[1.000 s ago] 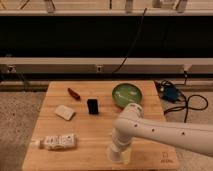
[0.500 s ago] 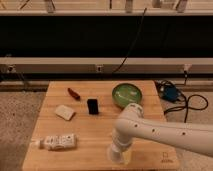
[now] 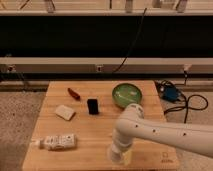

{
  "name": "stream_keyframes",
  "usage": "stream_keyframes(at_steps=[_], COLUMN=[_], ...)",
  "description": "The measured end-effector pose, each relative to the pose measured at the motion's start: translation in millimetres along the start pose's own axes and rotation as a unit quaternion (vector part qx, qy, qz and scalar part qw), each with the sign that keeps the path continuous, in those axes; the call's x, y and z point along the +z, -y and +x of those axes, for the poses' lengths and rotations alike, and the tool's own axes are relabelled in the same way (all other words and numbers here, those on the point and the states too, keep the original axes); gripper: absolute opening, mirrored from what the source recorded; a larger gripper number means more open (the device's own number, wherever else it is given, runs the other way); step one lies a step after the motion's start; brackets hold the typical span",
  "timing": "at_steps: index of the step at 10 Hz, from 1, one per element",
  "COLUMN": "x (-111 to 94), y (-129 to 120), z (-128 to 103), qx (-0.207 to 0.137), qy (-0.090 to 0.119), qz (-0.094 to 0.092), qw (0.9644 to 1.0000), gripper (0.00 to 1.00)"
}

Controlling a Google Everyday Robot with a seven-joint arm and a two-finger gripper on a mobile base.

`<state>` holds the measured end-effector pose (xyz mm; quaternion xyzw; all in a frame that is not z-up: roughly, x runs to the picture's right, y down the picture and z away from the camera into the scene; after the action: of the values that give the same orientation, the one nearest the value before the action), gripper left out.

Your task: Place the ceramic cup over the eraser

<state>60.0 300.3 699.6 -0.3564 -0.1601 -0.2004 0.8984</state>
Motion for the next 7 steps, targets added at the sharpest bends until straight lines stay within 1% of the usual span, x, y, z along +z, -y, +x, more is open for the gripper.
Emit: stream_keyframes(at_steps=[1, 3, 6, 7], x=[-2.9, -7.0, -9.6, -9.9], y=[3.4, 6.7, 9.9, 11.1], z=[-1.8, -3.7, -8.1, -10.3], qx=[-0.001, -0.005, -0.014, -0.016], qy=[0.001, 0.002, 0.001, 0.001], qz=[0.007, 0.014, 0.017, 0.017], qw=[1.0, 0.9999, 0.9998, 0.9997], gripper=[0.8, 0.8, 0.8, 0.78])
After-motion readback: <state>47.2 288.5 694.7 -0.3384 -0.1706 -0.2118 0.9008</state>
